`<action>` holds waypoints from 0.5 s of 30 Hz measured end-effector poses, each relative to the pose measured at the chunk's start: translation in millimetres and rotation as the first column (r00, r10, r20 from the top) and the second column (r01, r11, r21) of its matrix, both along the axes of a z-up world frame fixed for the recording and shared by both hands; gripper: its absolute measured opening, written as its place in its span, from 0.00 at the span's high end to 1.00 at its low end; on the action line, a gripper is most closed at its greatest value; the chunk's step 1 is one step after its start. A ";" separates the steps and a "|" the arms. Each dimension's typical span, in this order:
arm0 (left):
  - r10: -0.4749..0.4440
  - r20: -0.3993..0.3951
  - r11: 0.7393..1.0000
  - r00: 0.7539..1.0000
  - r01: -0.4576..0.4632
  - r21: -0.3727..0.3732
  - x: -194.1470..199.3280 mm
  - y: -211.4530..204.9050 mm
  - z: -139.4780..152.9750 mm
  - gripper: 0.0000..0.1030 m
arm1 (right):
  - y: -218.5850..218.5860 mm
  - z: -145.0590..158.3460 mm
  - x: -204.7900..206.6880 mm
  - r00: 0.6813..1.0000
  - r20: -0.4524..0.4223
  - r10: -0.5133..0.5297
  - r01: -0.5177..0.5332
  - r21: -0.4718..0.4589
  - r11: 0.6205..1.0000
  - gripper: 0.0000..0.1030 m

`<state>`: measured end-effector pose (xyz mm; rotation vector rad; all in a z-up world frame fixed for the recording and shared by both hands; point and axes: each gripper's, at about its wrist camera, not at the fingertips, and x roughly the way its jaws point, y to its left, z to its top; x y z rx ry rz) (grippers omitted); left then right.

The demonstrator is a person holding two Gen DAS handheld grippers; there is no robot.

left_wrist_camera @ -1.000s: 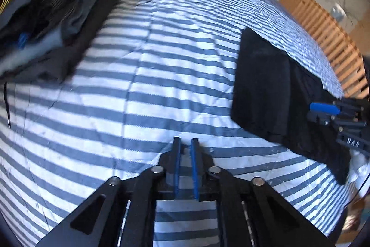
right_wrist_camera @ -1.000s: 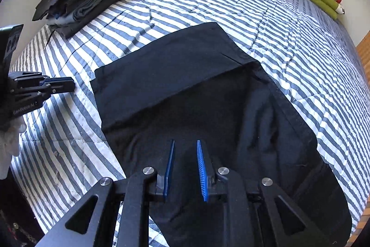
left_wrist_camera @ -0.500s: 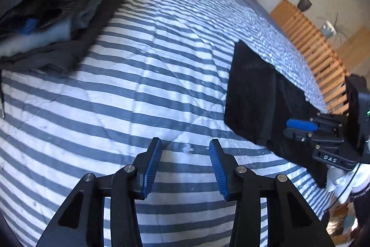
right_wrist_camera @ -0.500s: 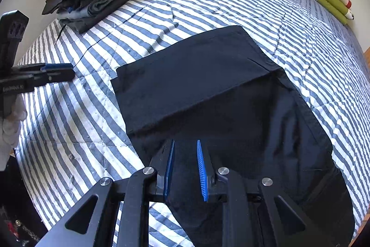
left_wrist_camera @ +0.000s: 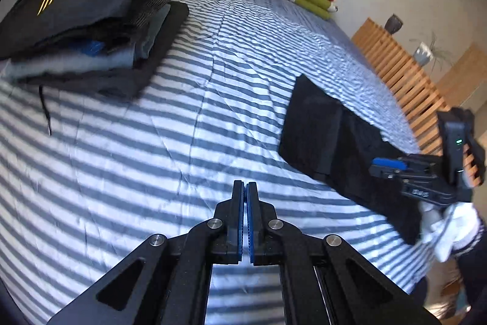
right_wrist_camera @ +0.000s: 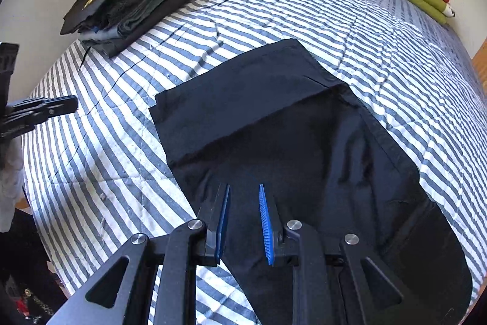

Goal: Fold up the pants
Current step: 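Fold the pants lengthwise with the left gripper toward the right gripper, then release the folded pants and lift both grippers away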

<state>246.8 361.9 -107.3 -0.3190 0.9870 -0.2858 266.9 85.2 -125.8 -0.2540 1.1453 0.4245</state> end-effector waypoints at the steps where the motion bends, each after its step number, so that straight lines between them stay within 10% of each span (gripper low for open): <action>1: 0.000 0.010 1.000 1.000 0.000 0.005 -8.7 0.4 5.5 0.99 | -2.3 1.1 -3.2 1.000 0.005 -0.002 0.002 -0.002 1.000 0.83; 15: -0.142 -0.045 0.990 0.989 0.142 0.004 -180.2 -51.4 62.4 0.99 | -13.0 13.8 -51.9 0.999 0.038 0.016 -0.018 0.070 0.997 0.83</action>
